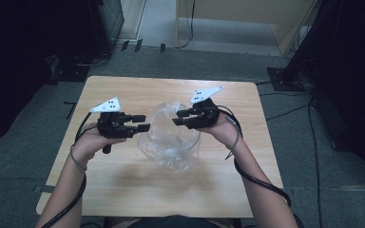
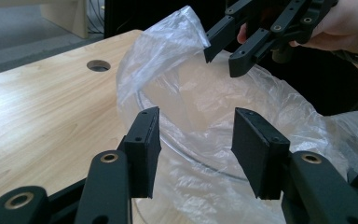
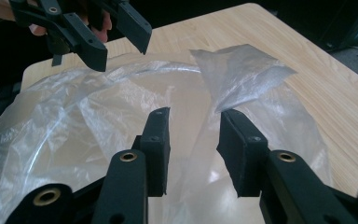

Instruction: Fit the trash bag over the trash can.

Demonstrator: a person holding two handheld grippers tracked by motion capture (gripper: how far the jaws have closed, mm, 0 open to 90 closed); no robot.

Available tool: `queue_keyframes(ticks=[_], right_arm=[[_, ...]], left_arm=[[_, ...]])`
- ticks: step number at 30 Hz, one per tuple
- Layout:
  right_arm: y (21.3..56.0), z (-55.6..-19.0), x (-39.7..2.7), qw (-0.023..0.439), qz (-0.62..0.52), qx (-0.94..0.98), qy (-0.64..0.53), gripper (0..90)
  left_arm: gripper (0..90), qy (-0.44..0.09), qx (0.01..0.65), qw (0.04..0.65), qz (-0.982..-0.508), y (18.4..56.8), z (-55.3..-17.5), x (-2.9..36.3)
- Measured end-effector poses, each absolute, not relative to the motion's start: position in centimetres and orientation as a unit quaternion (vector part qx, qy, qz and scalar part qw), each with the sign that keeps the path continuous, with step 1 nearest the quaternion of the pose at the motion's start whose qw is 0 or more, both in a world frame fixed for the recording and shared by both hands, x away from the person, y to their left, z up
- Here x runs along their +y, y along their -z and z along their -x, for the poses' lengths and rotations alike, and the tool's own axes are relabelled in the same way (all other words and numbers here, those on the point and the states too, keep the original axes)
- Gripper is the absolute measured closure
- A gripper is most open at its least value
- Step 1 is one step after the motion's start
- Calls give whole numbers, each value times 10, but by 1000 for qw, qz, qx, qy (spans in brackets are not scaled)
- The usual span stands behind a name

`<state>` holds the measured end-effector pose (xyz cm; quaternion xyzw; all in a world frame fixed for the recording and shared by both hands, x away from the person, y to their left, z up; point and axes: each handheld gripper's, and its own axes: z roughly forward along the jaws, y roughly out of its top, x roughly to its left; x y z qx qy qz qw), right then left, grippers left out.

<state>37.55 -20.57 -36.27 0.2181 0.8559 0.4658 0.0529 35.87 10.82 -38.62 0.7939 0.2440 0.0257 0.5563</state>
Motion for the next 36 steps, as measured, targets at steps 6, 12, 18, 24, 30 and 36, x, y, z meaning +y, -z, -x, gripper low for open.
queue_keyframes(ticks=[6, 12, 18, 24, 30, 36], right_arm=[[359, -381, -189, 32, -217, 867, -447, 701], [351, -378, -183, 35, -203, 875, -439, 700], [334, -370, -191, 36, -200, 871, -448, 701], [333, -359, -197, 28, -201, 868, -452, 709], [341, -363, -192, 20, -208, 873, -441, 771], [355, -373, -171, 5, -216, 884, -415, 829]], left_arm=[[549, -31, 244, 560, -791, 383, -357, 112], [585, -28, 246, 554, -795, 385, -358, 112], [591, -31, 247, 551, -796, 384, -358, 115], [603, -35, 246, 554, -795, 380, -356, 118], [604, -27, 246, 548, -799, 385, -358, 113], [608, -20, 244, 555, -795, 384, -357, 113]])
